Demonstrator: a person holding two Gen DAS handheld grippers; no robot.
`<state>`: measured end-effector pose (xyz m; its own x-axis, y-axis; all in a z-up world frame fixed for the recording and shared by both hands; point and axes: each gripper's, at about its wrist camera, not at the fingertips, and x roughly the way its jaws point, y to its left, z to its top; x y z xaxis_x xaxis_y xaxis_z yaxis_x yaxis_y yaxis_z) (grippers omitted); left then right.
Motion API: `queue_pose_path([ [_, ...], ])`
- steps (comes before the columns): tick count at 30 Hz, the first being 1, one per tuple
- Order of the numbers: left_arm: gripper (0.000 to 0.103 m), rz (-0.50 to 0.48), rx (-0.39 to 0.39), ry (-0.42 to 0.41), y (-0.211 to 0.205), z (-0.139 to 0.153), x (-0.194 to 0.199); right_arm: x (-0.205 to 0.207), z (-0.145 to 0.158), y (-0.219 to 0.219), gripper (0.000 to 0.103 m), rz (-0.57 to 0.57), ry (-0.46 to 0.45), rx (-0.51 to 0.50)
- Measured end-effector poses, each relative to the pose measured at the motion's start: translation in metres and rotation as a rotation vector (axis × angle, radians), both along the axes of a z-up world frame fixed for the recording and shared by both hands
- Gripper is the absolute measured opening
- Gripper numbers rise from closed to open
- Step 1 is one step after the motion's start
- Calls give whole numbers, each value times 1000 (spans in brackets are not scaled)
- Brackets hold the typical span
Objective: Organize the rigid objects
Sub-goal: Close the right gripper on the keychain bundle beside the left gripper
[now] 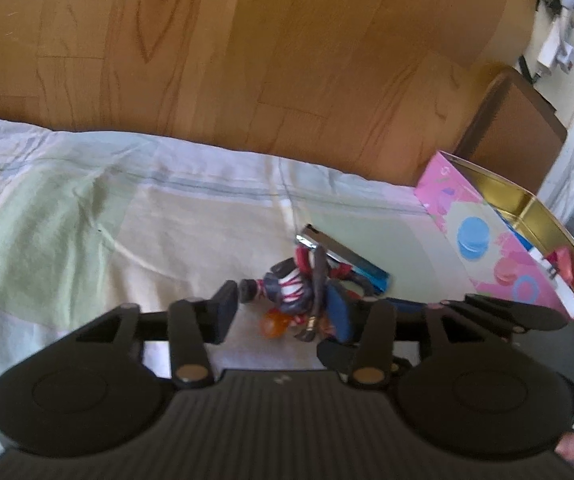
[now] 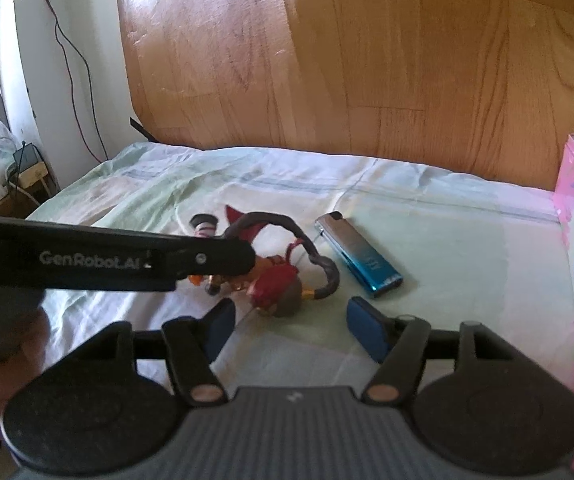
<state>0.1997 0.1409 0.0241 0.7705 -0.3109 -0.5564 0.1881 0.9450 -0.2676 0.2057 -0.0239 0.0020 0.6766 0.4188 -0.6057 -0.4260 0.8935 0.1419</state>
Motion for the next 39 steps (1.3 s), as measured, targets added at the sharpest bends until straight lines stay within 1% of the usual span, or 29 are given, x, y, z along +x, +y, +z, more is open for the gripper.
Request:
queue_pose_path([
  [2,57,6,-21,-3,3,-2,2,4,-1,5,70,12,1,-12],
  [4,57,7,-50,2,7,-5,4,7,-1,11,78,32,4,-31],
  [6,54,1,-79,7,9,-6,5,7,-1,17,78,48,0,-51],
  [7,49,-5,-89,8,10,-7,6,7,-1,19,78,51,-2,-59],
  [8,49,-11,-92,7,8,-7,5,7,-1,20,76,54,-4,-61],
  [9,48,-8,-79,3,7,-6,5,7,-1,21,69,54,-8,-63],
  [10,48,-6,-61,-4,6,-5,4,6,0,21,54,52,-14,-62],
  [11,47,-8,-45,-10,5,-4,2,5,0,20,44,52,-21,-56],
  [12,47,-11,-27,-16,3,-2,1,4,1,20,36,44,-28,-54],
  [13,47,-14,-17,-18,2,-2,1,4,1,19,31,30,-30,-56],
  [17,47,-51,9,-13,0,1,-4,-1,1,8,31,9,-13,1],
  [21,47,-109,45,-14,-15,7,-19,-25,6,-1,30,-5,-28,-28],
  [22,42,-123,56,-15,-20,8,-25,-32,7,-7,28,-9,-23,-23],
  [23,32,-150,53,-9,-26,7,-31,-40,9,-13,27,-9,-18,-10],
  [25,32,-165,65,-4,-38,3,-48,-56,12,-24,26,-17,-18,-6],
  [27,32,-174,76,-10,-48,0,-68,-72,13,-32,25,-13,-25,-22],
  [29,32,-179,68,-9,-54,0,-84,-92,14,-41,25,-16,-39,-30],
  [32,32,-190,43,9,-62,0,-104,-115,16,-57,25,-25,-36,-1],
  [36,32,-249,33,28,-85,4,-122,-145,20,-82,25,-54,-38,22],
  [39,32,-301,36,30,-107,6,-132,-166,23,-106,25,-99,-43,38],
])
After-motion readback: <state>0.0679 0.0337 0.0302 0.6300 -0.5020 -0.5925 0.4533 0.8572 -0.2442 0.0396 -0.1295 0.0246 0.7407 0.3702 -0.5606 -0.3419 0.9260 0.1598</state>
